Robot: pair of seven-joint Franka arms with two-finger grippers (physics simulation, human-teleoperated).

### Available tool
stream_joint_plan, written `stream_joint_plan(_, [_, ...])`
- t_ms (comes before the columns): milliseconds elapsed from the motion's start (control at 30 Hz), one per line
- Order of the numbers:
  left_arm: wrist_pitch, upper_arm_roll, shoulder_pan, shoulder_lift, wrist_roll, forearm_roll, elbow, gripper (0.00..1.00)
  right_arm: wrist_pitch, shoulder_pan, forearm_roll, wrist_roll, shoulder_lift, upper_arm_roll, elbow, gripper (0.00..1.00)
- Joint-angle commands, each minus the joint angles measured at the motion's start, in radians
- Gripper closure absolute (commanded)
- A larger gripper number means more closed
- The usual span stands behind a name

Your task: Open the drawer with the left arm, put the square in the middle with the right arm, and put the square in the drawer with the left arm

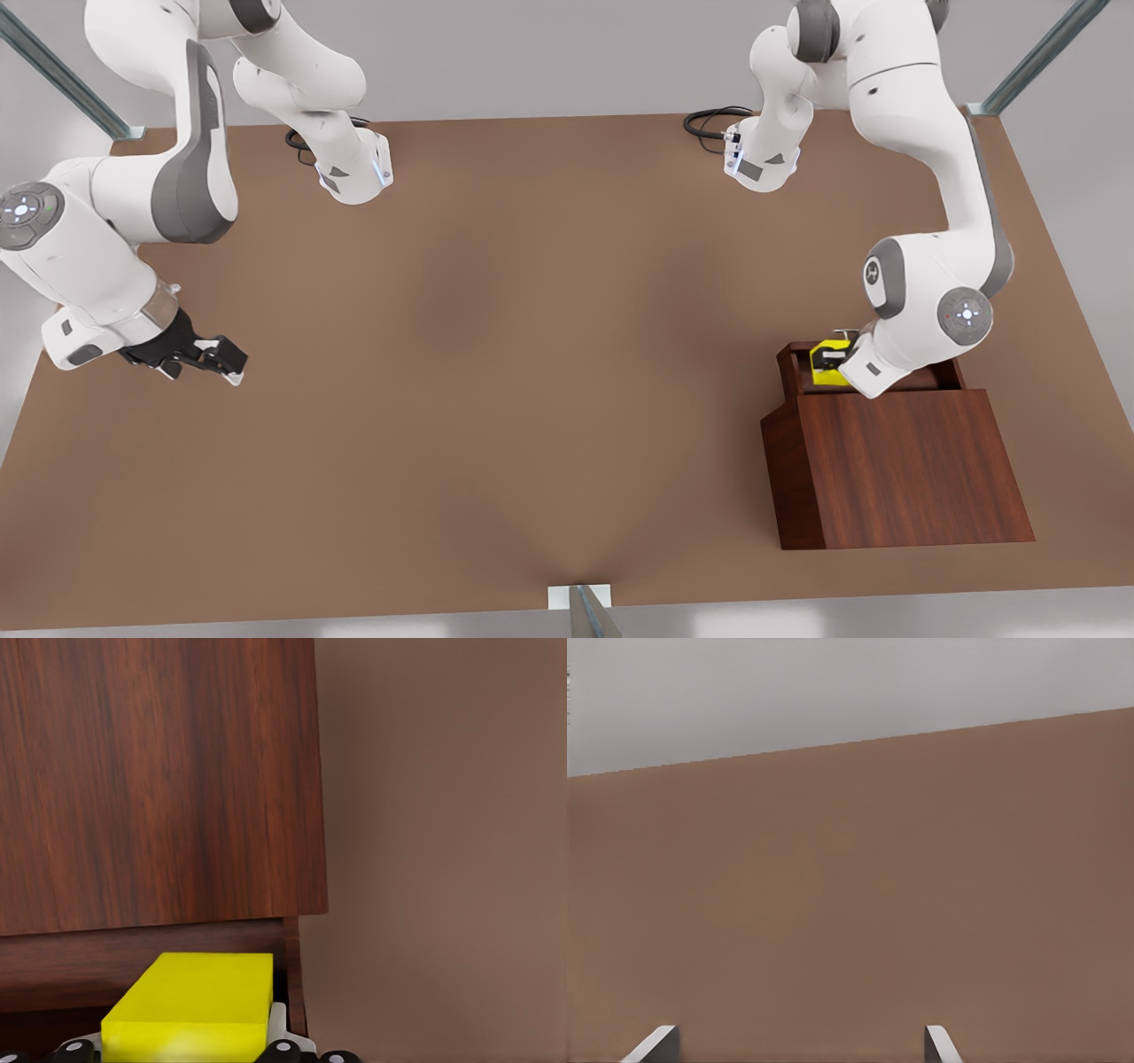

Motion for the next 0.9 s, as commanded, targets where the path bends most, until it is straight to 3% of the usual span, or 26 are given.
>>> stream_joint_plan(0, [0.0,0.0,0.0,0.001,0.0,-0.018,0.0,0.32,0.0,-0.001,0.0,0.0,0.0,0.0,0.0,0.0])
stream_joint_plan(33, [0.006,0.0,0.0,0.005,0.0,-0.018,0.0,0.05,0.001,-0.001,0.0,0.0,0.001,0.0,0.0,0.0])
stream_joint_plan(67, [0.006,0.0,0.0,0.01,0.0,-0.018,0.0,0.0,0.001,-0.001,0.0,0.0,0.0,0.0,0.0,0.0])
stream_joint_plan(333, [-0.009,0.003,0.003,0.014,-0.017,-0.015,0.002,0.0,0.001,-0.001,0.0,0.002,-0.002,0.0,0.0,0.0])
stream_joint_plan(567, [-0.206,-0.008,-0.032,0.014,-0.193,0.005,0.331,0.0,0.001,-0.001,0.0,0.002,-0.003,0.0,0.0,0.0])
stream_joint_plan(600, [-0.209,-0.089,0.017,-0.016,-0.191,0.081,0.335,0.0,0.001,-0.001,0.0,0.002,-0.003,0.0,0.0,0.0])
stream_joint_plan(667, [-0.2,-0.481,0.314,-0.09,-0.193,0.291,0.322,0.0,0.001,-0.001,0.0,0.002,-0.003,0.0,0.0,0.0])
stream_joint_plan(700, [-0.2,-0.555,0.37,-0.107,-0.193,0.328,0.315,0.0,0.0,-0.001,0.0,0.002,-0.003,0.0,0.0,0.0])
stream_joint_plan(767, [-0.197,-0.659,0.44,-0.122,-0.193,0.408,0.281,0.0,0.001,-0.001,0.0,0.002,-0.003,0.0,0.0,0.0])
stream_joint_plan(867, [-0.174,-0.659,0.44,-0.139,-0.194,0.413,0.236,0.0,0.001,-0.001,0.0,0.002,-0.003,0.0,0.0,0.0])
